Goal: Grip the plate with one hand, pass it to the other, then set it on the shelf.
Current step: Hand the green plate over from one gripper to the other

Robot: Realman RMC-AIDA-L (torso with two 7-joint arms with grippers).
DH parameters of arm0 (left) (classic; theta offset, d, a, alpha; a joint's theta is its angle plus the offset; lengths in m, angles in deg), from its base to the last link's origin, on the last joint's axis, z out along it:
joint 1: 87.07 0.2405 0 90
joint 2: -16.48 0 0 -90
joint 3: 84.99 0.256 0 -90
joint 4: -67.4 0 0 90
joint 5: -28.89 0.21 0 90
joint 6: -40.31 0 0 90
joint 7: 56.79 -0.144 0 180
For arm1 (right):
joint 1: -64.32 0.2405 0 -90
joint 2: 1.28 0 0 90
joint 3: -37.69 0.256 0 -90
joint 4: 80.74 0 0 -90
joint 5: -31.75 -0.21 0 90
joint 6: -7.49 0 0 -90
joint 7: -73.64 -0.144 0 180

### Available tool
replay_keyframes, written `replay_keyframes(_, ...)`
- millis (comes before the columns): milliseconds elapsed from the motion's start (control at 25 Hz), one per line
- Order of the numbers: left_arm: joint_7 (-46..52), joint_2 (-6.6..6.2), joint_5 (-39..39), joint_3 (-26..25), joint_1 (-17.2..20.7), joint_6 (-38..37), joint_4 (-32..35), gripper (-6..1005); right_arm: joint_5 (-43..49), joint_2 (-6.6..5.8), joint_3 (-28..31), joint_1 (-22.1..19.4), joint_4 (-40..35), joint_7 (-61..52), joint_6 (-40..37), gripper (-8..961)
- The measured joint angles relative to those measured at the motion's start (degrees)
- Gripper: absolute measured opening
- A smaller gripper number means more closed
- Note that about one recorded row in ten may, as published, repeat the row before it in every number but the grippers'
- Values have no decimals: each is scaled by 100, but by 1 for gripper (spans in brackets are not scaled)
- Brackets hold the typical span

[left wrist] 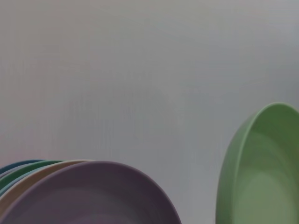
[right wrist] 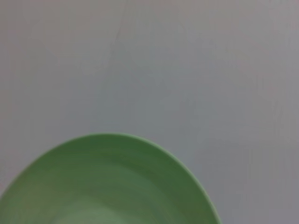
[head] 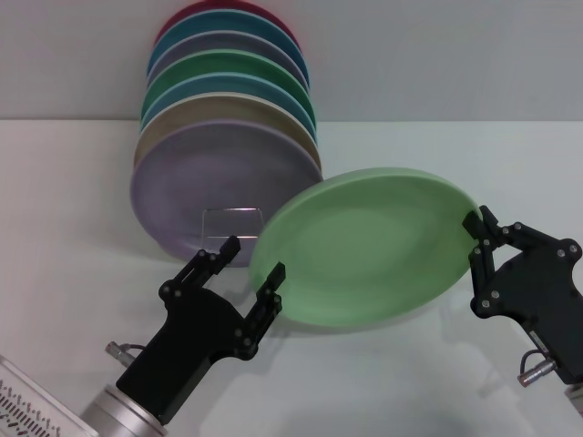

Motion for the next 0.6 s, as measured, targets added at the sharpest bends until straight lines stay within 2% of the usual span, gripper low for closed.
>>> replay_keyframes(160, -3, 2, 0, 3, -2, 0, -20, 565, 0, 0, 0, 15, 0, 0, 0, 16)
replay_keyframes(600, -1, 11, 0, -1, -29, 38, -42, 511, 0, -9, 0, 43, 13, 0, -1, 16)
